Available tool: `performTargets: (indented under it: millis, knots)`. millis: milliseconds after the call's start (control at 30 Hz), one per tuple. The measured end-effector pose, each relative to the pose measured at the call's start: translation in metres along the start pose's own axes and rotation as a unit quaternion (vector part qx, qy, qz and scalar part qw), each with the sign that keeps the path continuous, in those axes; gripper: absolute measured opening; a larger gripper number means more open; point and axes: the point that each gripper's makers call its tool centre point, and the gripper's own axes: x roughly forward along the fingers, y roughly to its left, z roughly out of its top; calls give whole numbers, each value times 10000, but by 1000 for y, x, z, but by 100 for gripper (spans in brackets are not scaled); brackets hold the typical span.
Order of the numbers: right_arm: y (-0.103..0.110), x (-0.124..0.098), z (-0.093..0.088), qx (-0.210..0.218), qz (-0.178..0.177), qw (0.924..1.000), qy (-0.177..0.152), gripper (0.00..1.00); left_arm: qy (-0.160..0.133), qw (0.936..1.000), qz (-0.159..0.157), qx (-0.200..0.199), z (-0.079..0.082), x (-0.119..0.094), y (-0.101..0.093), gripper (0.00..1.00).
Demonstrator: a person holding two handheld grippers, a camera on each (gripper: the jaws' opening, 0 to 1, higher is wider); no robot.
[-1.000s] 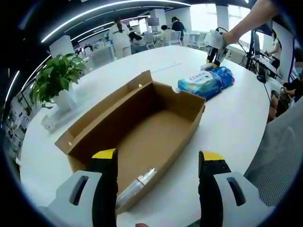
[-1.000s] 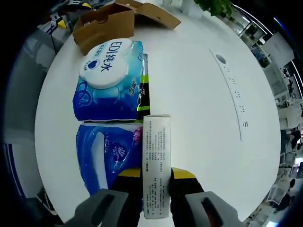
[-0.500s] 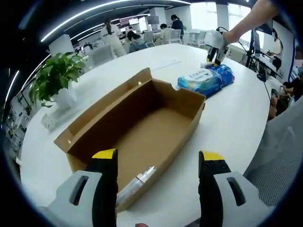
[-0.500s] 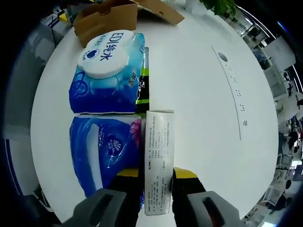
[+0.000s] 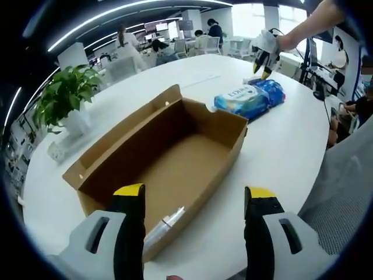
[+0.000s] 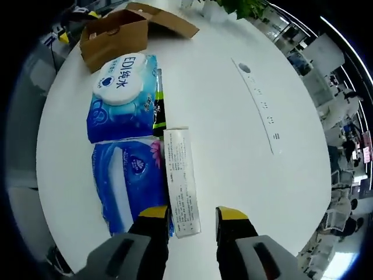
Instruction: Operate the shoe box by opening the lid, removing the specified soft item, and placing it in the target area until the item is outside and the box remains undamaged.
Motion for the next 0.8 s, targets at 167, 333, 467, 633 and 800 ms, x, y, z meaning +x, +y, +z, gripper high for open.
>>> performTargets:
  millis: [167, 333, 467, 633, 800]
  knots:
    - [1, -13, -3, 684, -231, 9973, -163, 28, -56, 10000, -66, -44, 3, 0, -4, 68]
    - [15, -26, 6, 1637, -377, 9829, -759, 30, -124, 9999, -90, -54, 8, -1, -5, 68]
    - [31, -35, 7, 1841, -501, 9774, -907, 33, -180, 9997, -134, -104, 10, -1, -7, 68]
    - [44, -45, 17, 2368, -629, 9598, -1372, 36, -256, 9994, -206, -86, 15, -2, -12, 68]
    - [58, -57, 29, 2663, -783, 9448, -1739, 41, -373, 9986, -353, -126, 21, -3, -21, 68]
